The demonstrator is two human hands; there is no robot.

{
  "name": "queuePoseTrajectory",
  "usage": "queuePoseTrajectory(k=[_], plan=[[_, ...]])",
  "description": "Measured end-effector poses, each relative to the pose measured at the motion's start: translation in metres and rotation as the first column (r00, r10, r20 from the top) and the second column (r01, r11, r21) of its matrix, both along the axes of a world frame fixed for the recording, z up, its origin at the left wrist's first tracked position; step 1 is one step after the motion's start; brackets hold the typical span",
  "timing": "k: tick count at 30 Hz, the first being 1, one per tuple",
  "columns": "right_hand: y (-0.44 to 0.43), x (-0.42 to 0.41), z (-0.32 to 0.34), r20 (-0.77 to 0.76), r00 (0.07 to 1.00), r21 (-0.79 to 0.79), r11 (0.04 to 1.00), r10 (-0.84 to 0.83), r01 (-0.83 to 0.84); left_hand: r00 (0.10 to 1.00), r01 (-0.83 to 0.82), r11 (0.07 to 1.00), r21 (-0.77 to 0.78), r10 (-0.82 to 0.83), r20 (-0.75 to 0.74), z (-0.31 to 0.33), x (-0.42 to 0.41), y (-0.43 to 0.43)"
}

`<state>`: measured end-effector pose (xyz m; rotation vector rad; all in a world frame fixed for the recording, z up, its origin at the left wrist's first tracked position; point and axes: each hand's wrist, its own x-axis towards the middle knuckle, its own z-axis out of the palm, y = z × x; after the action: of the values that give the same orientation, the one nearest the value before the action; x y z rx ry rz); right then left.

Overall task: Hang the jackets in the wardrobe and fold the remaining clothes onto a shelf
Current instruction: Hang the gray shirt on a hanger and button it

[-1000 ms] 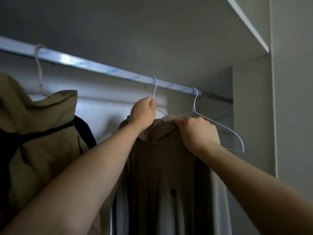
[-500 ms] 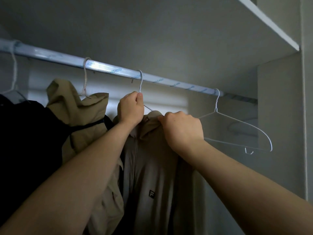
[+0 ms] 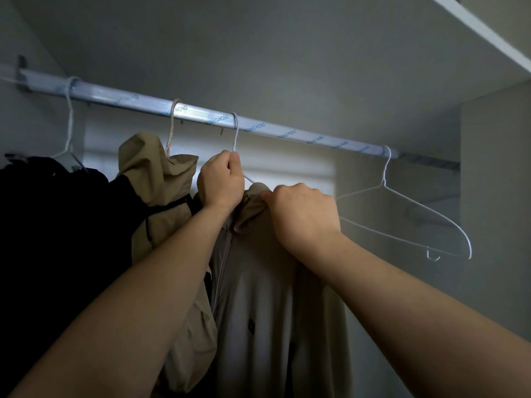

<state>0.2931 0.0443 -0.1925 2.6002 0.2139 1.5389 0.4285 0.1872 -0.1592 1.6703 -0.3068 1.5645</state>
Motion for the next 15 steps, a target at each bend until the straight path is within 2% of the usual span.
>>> queuePoseTrajectory(k=[2,4,7,9,10,12,15], plan=[[-0.003,0.003,-0.001,-0.012,1.0,0.03,0.999,0.024,-0.023,1.0,-0.005,1.0,-0.013,0.005,-0.003,0.0,-0.003,-0.002],[-0.008,0.005,-0.001,-0.029,0.996,0.079,0.994,0.08,-0.078,0.998,0.035,0.994,-0.102,-0.03,0.055,0.003,-0.013,-0.008],[-0.023,0.006,0.003,-0.08,0.983,0.326,0.936,0.165,-0.131,0.968,0.095,0.981,-0.17,-0.051,0.247,0.014,-0.04,-0.029],[-0.044,0.011,0.006,-0.067,0.979,0.481,0.866,0.192,-0.137,0.952,0.147,0.986,-0.077,-0.12,0.281,0.025,-0.06,-0.052],[-0.057,0.013,0.008,-0.051,0.983,0.524,0.842,0.177,-0.125,0.956,0.2,0.98,-0.018,-0.191,0.224,0.032,-0.07,-0.066],[-0.086,0.017,0.009,-0.014,0.995,0.568,0.82,0.095,-0.07,0.955,0.296,0.953,0.071,-0.296,-0.007,0.047,-0.085,-0.097],[-0.131,0.019,0.004,0.017,0.997,0.603,0.797,-0.07,0.046,0.901,0.353,0.903,0.243,-0.258,-0.348,0.076,-0.102,-0.154]])
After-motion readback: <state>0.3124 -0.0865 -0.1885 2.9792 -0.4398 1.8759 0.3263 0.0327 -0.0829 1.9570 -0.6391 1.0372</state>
